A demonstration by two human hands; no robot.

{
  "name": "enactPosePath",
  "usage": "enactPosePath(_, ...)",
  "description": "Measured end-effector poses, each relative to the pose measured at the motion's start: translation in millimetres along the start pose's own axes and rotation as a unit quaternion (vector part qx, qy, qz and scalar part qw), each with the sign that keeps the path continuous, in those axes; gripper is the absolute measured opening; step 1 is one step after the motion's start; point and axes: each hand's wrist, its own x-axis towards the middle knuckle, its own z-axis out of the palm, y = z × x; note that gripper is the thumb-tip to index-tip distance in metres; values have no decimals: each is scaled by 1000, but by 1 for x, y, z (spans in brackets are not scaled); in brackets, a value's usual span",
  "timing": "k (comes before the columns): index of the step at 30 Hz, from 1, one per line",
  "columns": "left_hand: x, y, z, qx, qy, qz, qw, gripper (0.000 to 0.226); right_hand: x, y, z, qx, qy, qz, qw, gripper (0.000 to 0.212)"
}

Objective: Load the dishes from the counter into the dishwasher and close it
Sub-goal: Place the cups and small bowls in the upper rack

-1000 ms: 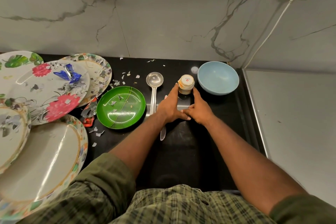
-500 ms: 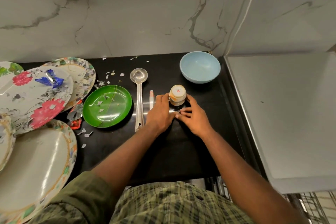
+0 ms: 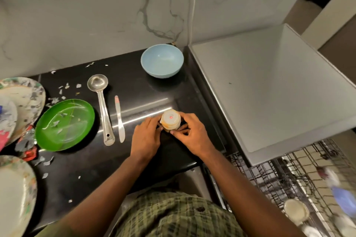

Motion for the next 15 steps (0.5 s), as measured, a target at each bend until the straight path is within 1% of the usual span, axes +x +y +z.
enactPosePath(6,-16,25,14,-25,-22,8,999,40,-24,9,-28,-15,-8,5,1000,65)
enactPosePath(10,-28,64,32,-14,-41,32,999,42,-52,21,-64,-17,6,25,1000,66)
enactPosePath(15,-33,124,55,-49,-101,67,991,40,-93,36,-123,-29,45,35,998,67)
